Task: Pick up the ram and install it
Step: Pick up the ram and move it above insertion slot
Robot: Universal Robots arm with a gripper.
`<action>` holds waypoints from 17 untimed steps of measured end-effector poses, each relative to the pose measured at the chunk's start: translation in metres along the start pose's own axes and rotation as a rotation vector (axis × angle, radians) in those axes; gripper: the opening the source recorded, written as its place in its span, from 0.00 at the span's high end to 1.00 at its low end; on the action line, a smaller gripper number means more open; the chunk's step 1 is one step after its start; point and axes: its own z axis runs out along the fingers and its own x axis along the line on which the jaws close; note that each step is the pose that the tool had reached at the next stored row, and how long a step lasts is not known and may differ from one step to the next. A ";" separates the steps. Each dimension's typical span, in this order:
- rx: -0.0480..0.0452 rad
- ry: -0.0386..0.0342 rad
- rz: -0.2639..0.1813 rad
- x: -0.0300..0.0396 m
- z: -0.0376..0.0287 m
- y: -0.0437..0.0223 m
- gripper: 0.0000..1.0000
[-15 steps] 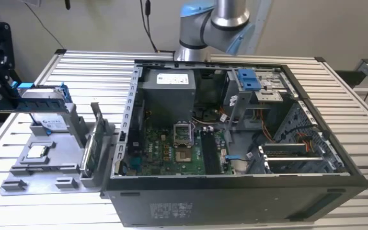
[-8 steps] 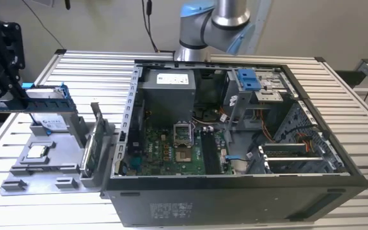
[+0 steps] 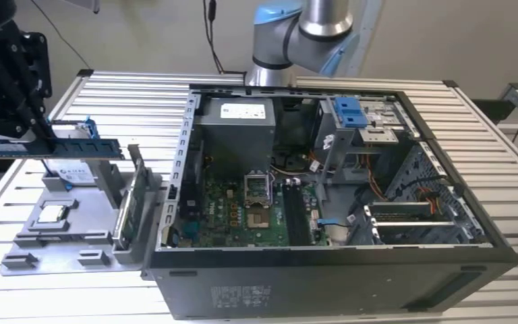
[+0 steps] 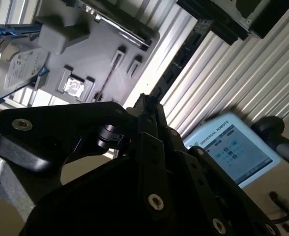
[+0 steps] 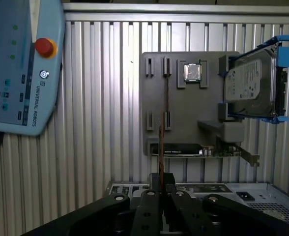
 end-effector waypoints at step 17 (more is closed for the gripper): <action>-0.0009 0.0001 0.000 -0.0004 0.0004 -0.0353 0.86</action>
